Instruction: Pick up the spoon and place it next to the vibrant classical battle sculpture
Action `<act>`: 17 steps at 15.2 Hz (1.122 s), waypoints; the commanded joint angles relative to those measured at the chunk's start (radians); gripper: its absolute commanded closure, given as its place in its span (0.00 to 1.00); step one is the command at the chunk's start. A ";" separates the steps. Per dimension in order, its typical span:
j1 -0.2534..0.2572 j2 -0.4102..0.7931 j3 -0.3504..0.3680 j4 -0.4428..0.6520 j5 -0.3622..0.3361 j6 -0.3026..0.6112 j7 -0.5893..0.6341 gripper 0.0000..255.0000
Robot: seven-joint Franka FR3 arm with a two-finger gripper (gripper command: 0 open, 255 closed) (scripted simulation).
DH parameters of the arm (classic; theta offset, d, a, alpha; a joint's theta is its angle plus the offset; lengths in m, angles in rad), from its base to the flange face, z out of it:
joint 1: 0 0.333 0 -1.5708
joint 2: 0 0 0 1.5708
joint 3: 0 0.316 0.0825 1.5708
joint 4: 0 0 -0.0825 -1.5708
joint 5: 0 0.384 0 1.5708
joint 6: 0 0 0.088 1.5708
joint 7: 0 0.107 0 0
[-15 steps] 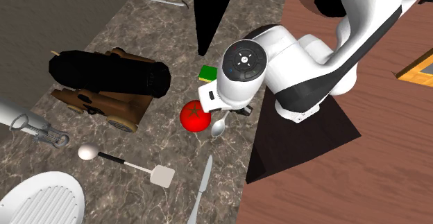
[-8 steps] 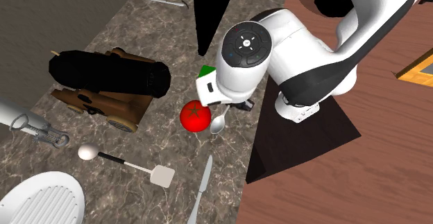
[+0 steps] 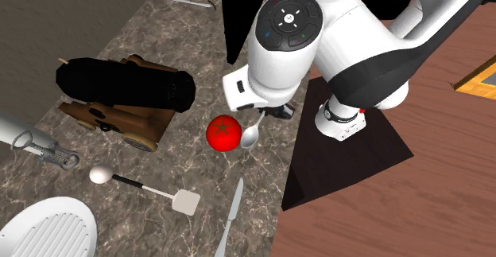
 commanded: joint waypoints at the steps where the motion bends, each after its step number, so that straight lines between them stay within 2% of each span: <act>1: -0.001 -0.001 -0.001 0.026 0.000 -0.027 -0.006 1.00; 17: -0.007 0.029 0.002 0.266 -0.004 -0.233 -0.043 1.00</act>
